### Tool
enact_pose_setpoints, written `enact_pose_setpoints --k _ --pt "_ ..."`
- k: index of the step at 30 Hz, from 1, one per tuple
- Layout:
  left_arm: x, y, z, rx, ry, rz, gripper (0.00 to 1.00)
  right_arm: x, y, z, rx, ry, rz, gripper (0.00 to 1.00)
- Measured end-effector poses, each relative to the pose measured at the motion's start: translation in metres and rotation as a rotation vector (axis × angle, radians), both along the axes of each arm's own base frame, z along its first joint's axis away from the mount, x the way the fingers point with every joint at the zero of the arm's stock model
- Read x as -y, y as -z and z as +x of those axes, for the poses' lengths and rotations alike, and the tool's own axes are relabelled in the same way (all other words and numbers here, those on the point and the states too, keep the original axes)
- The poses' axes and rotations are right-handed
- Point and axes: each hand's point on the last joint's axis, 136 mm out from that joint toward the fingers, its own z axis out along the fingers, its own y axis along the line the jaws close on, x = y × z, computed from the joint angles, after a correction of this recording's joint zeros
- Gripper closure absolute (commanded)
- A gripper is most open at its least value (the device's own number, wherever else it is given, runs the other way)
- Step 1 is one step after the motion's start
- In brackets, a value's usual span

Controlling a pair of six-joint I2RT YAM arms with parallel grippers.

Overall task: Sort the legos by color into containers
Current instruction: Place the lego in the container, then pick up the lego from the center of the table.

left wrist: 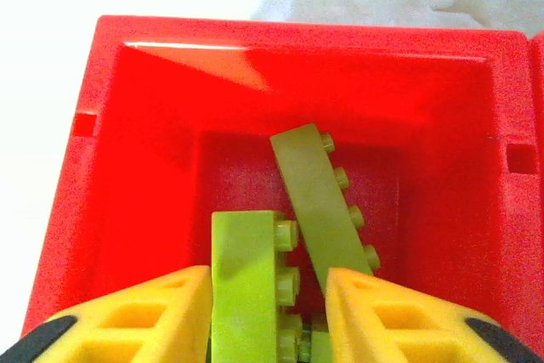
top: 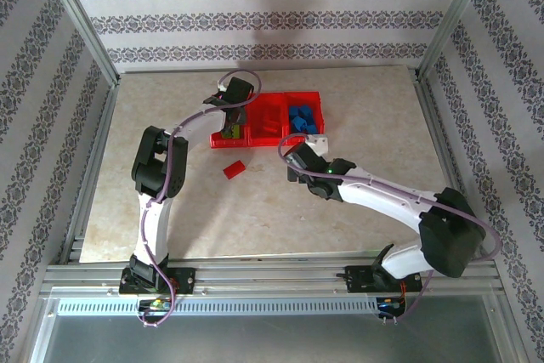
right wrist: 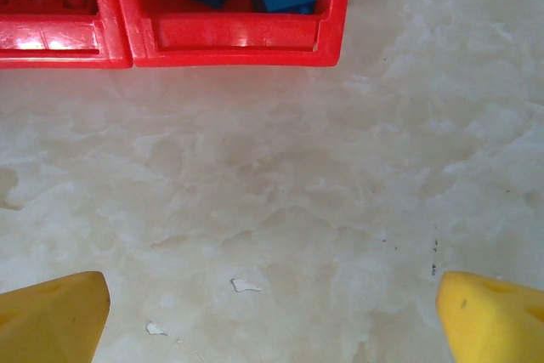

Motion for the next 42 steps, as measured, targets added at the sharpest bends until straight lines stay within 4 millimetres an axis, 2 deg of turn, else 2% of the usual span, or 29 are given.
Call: enact_pose_setpoints --k 7,10,13,17,21,24,27,34,37,42 --pt "-0.003 -0.006 -0.001 0.015 -0.023 0.000 0.53 -0.015 -0.004 0.003 -0.001 -0.026 0.020 0.02" --pt "-0.007 -0.014 -0.012 0.023 -0.029 -0.010 0.48 -0.021 -0.002 0.003 -0.008 -0.038 0.021 0.02" --pt "-0.012 -0.032 -0.026 0.053 -0.040 -0.037 0.41 -0.028 0.004 0.002 -0.025 -0.056 0.014 0.02" --pt "-0.021 -0.065 -0.048 0.128 -0.056 -0.084 0.25 -0.043 0.011 0.000 -0.044 -0.093 0.004 0.02" --pt "-0.034 -0.096 -0.075 0.212 -0.082 -0.124 0.00 -0.062 0.012 0.001 -0.050 -0.131 -0.003 0.02" --pt "-0.047 -0.114 -0.097 0.268 -0.102 -0.132 0.00 -0.076 0.014 0.004 -0.053 -0.155 -0.013 0.02" --pt "-0.062 -0.121 -0.121 0.309 -0.131 -0.132 0.00 -0.094 0.019 0.009 -0.059 -0.178 -0.022 0.02" --pt "-0.104 -0.112 -0.178 0.365 -0.225 -0.116 0.00 -0.145 0.030 0.026 -0.060 -0.235 -0.038 0.02" --pt "-0.117 -0.115 -0.195 0.400 -0.253 -0.114 0.00 -0.160 0.036 0.033 -0.062 -0.243 -0.041 0.02" --pt "-0.129 -0.123 -0.214 0.463 -0.268 -0.125 0.00 -0.182 0.046 0.046 -0.064 -0.247 -0.039 0.02"
